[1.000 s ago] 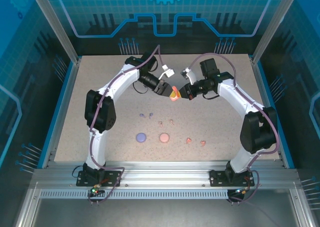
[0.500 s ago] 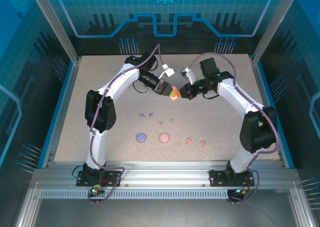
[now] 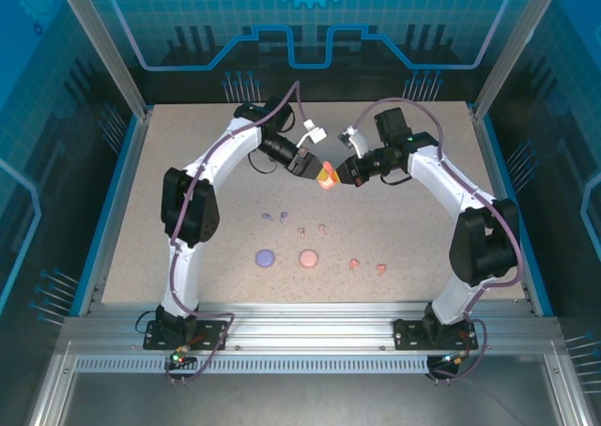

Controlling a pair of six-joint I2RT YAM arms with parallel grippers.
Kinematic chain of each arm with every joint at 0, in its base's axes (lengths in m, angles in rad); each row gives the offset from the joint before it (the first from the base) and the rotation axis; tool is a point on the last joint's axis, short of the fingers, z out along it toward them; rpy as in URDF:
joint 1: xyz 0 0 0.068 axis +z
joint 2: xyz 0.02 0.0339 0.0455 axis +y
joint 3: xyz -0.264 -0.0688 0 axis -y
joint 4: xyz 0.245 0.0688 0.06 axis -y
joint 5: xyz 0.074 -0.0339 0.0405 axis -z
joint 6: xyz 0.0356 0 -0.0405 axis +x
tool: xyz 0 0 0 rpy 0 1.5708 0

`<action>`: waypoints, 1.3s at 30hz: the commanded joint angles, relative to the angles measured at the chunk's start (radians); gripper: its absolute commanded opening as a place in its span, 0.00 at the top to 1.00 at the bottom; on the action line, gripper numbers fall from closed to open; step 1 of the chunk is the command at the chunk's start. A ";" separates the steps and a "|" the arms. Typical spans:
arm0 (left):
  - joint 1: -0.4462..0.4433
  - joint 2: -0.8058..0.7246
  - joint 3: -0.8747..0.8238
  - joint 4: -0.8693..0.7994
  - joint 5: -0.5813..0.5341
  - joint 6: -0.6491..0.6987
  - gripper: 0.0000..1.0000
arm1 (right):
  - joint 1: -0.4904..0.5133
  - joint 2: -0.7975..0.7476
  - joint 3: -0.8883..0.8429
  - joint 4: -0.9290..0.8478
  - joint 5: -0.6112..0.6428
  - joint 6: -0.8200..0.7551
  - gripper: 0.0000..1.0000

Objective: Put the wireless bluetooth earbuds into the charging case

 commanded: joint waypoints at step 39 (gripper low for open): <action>-0.217 -0.860 -1.390 2.085 -1.003 -0.409 1.00 | 0.261 -0.412 -0.498 -0.084 0.756 1.019 0.41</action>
